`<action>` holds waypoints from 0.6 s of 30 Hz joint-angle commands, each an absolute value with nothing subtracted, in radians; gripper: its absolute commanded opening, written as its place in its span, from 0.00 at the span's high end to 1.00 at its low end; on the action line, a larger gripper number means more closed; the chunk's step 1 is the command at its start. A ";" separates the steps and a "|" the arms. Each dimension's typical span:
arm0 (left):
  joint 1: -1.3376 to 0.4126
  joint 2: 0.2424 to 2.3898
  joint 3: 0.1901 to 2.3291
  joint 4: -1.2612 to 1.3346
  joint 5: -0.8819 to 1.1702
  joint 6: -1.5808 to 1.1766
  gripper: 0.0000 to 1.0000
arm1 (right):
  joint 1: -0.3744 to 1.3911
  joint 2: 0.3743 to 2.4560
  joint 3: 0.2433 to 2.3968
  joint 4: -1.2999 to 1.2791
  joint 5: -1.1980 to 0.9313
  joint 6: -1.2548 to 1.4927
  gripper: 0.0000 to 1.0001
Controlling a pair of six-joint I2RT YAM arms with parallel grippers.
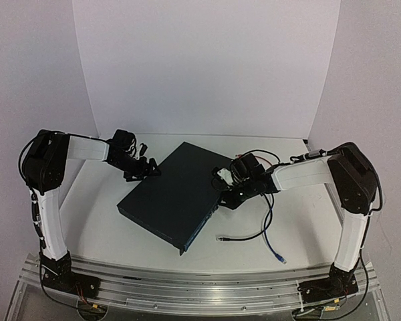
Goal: Pull the plug from the switch port
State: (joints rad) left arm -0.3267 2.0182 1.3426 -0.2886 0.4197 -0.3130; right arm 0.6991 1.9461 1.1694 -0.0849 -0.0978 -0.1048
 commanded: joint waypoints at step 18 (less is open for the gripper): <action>-0.333 2.066 1.375 -0.281 0.510 -0.306 0.09 | 0.704 1.980 1.217 -0.065 -0.084 -0.137 0.75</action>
